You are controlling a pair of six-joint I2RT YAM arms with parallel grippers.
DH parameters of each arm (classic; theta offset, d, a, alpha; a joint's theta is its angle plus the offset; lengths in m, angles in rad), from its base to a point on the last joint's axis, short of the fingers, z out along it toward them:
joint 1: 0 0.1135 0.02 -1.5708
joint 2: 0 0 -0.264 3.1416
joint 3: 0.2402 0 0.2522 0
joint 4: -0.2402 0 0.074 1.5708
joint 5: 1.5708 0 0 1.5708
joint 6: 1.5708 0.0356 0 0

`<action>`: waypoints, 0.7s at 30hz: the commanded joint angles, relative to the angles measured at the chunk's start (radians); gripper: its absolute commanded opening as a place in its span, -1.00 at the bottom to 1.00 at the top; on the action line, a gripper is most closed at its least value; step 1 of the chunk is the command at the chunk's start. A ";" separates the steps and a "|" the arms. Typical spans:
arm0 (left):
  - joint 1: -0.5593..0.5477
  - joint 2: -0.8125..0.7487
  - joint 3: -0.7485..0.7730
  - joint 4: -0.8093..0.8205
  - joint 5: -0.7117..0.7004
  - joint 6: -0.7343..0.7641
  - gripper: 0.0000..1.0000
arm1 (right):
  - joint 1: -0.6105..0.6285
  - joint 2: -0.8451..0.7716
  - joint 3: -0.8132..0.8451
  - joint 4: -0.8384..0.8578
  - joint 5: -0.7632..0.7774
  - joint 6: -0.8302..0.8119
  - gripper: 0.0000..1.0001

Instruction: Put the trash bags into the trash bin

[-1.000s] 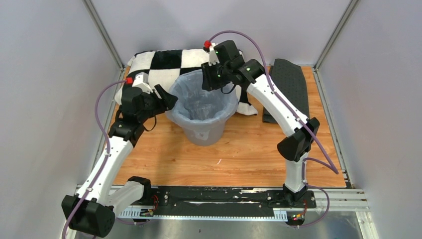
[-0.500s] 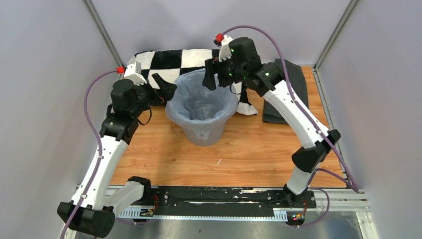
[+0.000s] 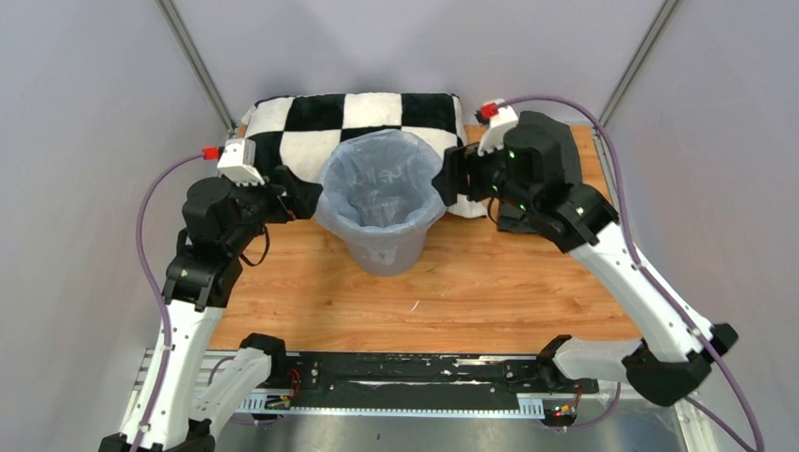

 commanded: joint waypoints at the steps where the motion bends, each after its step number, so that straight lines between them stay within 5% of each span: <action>1: 0.001 -0.074 -0.029 -0.105 0.017 0.056 1.00 | 0.008 -0.158 -0.147 0.068 0.124 0.020 0.96; 12: 0.002 -0.240 -0.204 -0.154 0.048 0.078 1.00 | 0.007 -0.417 -0.426 0.087 0.226 0.037 1.00; 21: 0.001 -0.239 -0.266 -0.173 0.024 0.088 1.00 | 0.008 -0.452 -0.488 0.087 0.252 0.045 1.00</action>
